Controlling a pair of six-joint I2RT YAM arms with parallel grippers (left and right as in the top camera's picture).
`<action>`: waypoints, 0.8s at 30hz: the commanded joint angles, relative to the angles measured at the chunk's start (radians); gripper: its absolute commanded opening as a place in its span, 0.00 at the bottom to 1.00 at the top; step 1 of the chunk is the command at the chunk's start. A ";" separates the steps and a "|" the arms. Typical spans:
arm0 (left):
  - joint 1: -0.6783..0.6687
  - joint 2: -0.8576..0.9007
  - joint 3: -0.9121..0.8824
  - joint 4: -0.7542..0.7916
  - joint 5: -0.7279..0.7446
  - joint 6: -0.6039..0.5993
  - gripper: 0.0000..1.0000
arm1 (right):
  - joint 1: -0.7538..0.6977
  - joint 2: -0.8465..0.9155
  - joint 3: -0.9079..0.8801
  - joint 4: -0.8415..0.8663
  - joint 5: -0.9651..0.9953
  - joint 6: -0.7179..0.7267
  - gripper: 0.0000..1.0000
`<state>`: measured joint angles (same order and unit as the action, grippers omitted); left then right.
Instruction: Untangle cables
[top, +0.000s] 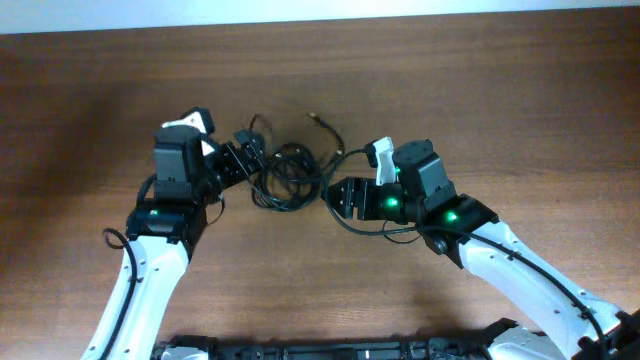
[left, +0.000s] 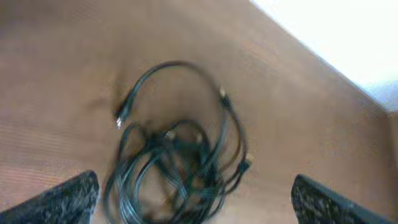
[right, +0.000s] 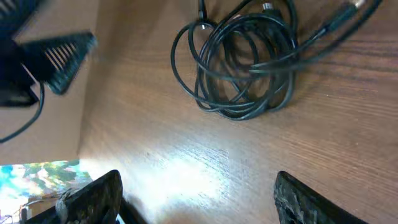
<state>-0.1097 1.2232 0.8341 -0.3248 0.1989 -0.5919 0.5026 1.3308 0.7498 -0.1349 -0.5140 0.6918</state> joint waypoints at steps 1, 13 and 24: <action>-0.002 0.015 0.008 -0.101 -0.017 -0.003 0.92 | 0.001 0.001 0.006 0.003 0.026 -0.014 0.75; -0.123 0.477 0.008 0.161 0.138 -0.182 0.21 | 0.001 0.001 0.006 -0.098 0.032 -0.014 0.75; -0.121 0.146 0.009 0.190 0.224 0.088 0.00 | 0.001 0.001 0.006 -0.121 0.055 -0.014 0.85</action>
<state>-0.2306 1.4960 0.8368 -0.1440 0.4122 -0.5949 0.5026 1.3315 0.7498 -0.2584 -0.4793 0.6811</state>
